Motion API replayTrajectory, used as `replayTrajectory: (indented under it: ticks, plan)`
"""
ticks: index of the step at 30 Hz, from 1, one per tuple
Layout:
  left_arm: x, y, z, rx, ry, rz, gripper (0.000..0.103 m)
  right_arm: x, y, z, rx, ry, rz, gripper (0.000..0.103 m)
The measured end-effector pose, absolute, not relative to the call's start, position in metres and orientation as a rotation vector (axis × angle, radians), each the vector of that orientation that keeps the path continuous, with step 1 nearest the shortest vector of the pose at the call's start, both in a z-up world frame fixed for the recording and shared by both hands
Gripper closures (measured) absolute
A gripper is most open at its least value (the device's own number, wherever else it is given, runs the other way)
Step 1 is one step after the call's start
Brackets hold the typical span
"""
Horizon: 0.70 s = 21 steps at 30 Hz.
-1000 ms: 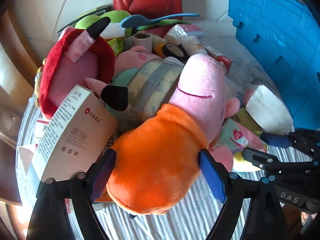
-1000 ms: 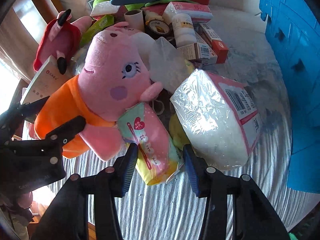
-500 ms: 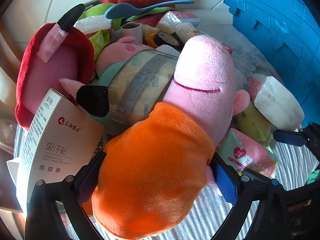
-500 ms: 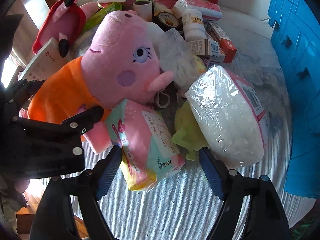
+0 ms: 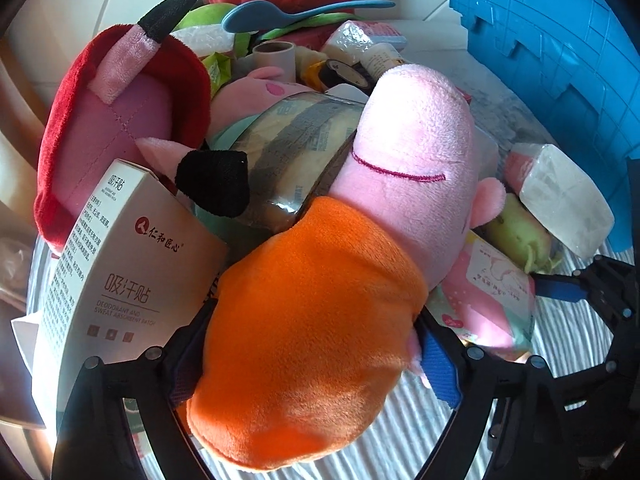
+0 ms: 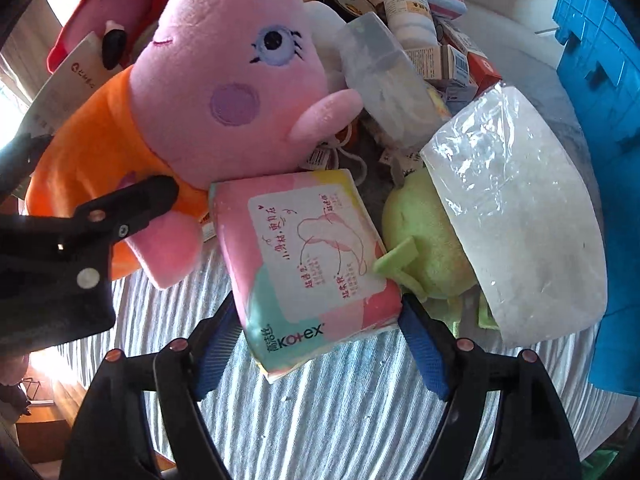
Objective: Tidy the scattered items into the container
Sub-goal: 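Grasp the orange-dressed pink pig plush with the left tool while the right tool grasps the pink Kotex pack, then lift the pig plush and Kotex pack and carry them over the crate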
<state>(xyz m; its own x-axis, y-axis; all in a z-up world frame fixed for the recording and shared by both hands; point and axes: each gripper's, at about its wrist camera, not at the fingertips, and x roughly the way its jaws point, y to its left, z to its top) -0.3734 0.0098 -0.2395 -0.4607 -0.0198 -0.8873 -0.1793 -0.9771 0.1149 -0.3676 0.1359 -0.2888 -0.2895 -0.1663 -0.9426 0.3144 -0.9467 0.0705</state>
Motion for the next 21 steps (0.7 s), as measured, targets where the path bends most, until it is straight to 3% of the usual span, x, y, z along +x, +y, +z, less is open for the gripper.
replayTrajectory:
  ticks: [12, 21]
  plan:
    - [-0.346, 0.002, -0.225, -1.541, 0.169, 2.642, 0.028, -0.348, 0.141, -0.253, 1.563, 0.170, -2.365, 0.034]
    - [-0.324, -0.012, -0.172, -1.396, 0.084, 2.760, 0.030, -0.340, 0.143, -0.182, 1.360, 0.162, -2.485, 0.034]
